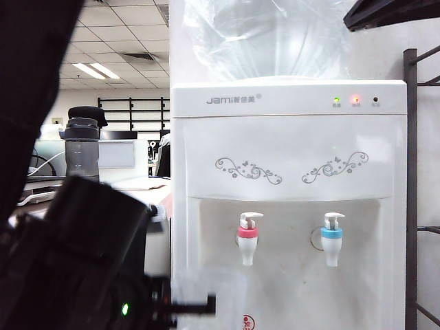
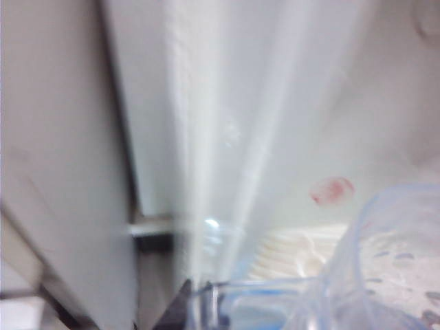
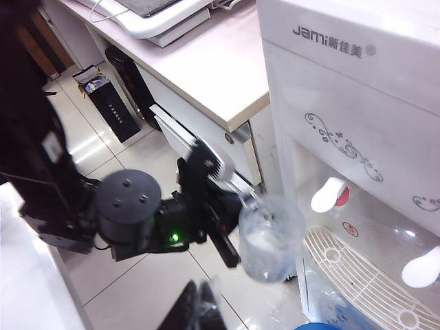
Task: Pick up the plastic mug from the left desk, go to the hot water outlet of the water dispenser, press the vertical switch to get some water, then put the mug back on the desk.
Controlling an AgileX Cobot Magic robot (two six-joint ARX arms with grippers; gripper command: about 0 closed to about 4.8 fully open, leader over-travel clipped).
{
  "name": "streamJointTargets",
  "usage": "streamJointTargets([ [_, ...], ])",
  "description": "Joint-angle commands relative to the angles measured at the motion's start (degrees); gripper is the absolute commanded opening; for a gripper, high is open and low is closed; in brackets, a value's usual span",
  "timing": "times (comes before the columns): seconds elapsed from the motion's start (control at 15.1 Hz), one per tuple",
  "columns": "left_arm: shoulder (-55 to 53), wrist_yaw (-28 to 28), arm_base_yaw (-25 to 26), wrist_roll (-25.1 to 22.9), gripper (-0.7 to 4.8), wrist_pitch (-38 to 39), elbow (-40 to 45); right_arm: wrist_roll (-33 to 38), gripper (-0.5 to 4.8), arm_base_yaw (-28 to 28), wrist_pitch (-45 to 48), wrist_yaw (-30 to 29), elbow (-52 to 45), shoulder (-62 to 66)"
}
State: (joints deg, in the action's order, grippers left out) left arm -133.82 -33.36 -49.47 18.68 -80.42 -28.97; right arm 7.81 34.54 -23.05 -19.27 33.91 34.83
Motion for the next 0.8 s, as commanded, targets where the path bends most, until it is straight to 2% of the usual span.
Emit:
streamJointTargets([
  [0.07, 2.80, -1.79, -0.13, -0.28, -0.05, -2.93, 0.39, 0.11, -0.01, 0.07, 0.76, -0.17, 0.24, -0.09],
  [0.53, 11.19, -3.06, -0.02, -3.82, -0.05, -2.86, 3.30, 0.11, -0.01, 0.07, 0.76, -0.17, 0.24, -0.11],
  [0.8, 15.89, -2.45, -0.02, -3.69, -0.05, -2.82, 7.85, 0.11, -0.01, 0.04, 0.76, -0.17, 0.24, -0.11],
])
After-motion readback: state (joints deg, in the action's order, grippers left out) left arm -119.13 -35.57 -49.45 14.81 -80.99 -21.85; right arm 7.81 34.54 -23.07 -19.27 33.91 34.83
